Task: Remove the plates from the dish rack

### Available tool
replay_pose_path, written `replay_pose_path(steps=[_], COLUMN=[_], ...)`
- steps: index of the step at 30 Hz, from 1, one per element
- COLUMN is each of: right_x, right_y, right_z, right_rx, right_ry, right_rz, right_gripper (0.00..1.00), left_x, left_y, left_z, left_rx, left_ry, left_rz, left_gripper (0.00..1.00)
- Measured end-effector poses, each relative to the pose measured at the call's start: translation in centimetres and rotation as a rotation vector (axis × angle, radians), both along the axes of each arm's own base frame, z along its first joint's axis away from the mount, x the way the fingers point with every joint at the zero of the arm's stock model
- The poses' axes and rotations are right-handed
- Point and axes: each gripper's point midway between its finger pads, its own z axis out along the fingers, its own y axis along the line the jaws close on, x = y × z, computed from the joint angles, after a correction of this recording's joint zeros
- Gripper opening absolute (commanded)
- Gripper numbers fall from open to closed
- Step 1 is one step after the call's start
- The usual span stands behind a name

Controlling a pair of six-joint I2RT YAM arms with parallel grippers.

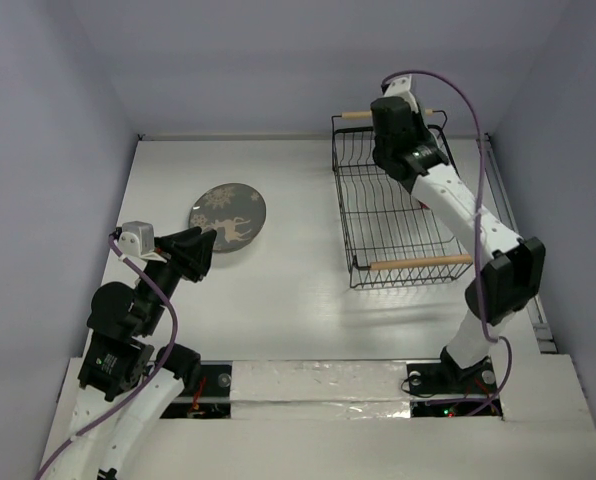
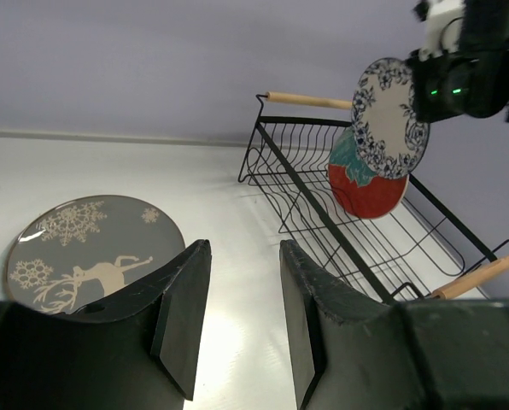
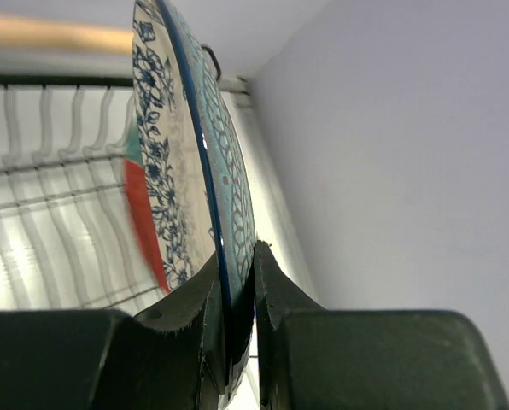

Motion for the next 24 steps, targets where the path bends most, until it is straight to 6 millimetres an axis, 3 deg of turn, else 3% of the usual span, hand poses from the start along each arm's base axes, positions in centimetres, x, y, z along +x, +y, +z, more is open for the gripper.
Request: replay_pose_path(steps=[4, 6, 9, 12, 13, 16, 19, 21, 24], right_x=[-1.9, -3.1, -4.6, -4.8, -4.6, -3.9, -3.8, -4.2, -5.2], right_y=[1.3, 3.2, 7.8, 13.6, 15.9, 23.2, 28.9, 31.8, 34.5], right_z=[2.8, 4.4, 6.2, 6.4, 6.1, 2.6, -3.0, -7.5, -12.8], right_rx=[0.222, 0.388, 0.631, 0.827, 0.886, 1.046, 1.161, 1.209, 1.26], right_ry=[-0.102, -0.169, -0.232, -0.225, -0.21, -0.099, 0.056, 0.171, 0.305], right_rz=[0.118, 0.235, 0.448, 0.626, 0.678, 0.802, 0.838, 0.821, 0.774], right_gripper=[0.0, 0.0, 0.0, 0.0, 0.0, 0.0, 0.0, 0.0, 0.0], left_x=[0.0, 0.1, 0.2, 0.5, 0.6, 0.9, 1.1, 1.2, 1.2], left_y=[0.0, 0.0, -0.1, -0.1, -0.1, 0.0, 0.2, 0.4, 0.5], left_z=[0.0, -0.1, -0.2, -0.4, -0.5, -0.7, -0.8, -0.8, -0.8], left_rx=[0.001, 0.002, 0.002, 0.005, 0.006, 0.009, 0.008, 0.006, 0.004], left_ry=[0.002, 0.004, 0.009, 0.02, 0.024, 0.034, 0.039, 0.039, 0.04], left_rz=[0.0, 0.0, 0.001, 0.003, 0.005, 0.016, 0.035, 0.043, 0.049], left_gripper=[0.34, 0.26, 0.13, 0.0, 0.0, 0.0, 0.0, 0.04, 0.22])
